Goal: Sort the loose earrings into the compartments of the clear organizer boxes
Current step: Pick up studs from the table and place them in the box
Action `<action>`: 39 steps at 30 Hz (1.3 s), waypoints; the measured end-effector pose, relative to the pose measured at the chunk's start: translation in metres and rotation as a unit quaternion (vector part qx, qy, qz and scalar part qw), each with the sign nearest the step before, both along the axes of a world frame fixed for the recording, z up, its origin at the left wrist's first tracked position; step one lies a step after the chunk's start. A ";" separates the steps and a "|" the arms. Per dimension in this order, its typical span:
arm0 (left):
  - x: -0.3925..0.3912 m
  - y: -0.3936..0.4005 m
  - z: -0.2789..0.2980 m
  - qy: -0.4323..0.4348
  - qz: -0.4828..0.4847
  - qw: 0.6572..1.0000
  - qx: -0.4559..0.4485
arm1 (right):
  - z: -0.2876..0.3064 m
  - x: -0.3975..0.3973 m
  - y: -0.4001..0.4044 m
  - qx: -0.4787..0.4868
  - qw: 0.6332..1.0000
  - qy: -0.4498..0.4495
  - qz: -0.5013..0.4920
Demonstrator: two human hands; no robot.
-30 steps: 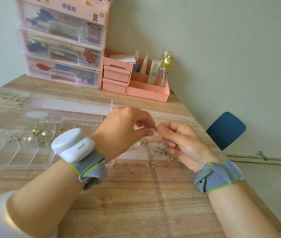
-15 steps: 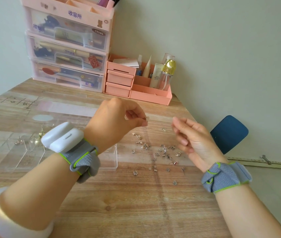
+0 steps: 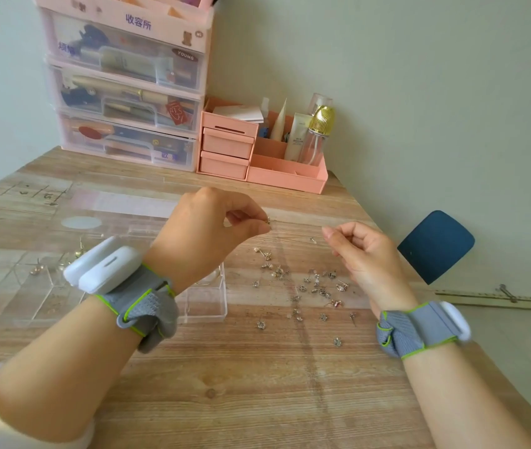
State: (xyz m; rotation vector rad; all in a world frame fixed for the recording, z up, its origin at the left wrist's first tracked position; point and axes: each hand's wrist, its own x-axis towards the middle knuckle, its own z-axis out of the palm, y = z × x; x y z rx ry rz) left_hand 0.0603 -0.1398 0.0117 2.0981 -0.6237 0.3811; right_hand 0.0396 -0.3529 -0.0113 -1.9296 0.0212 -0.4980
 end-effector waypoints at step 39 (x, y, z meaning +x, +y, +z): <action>-0.003 0.000 -0.003 0.095 0.019 0.994 -0.053 | -0.008 -0.005 -0.019 -0.088 0.988 0.065 -0.112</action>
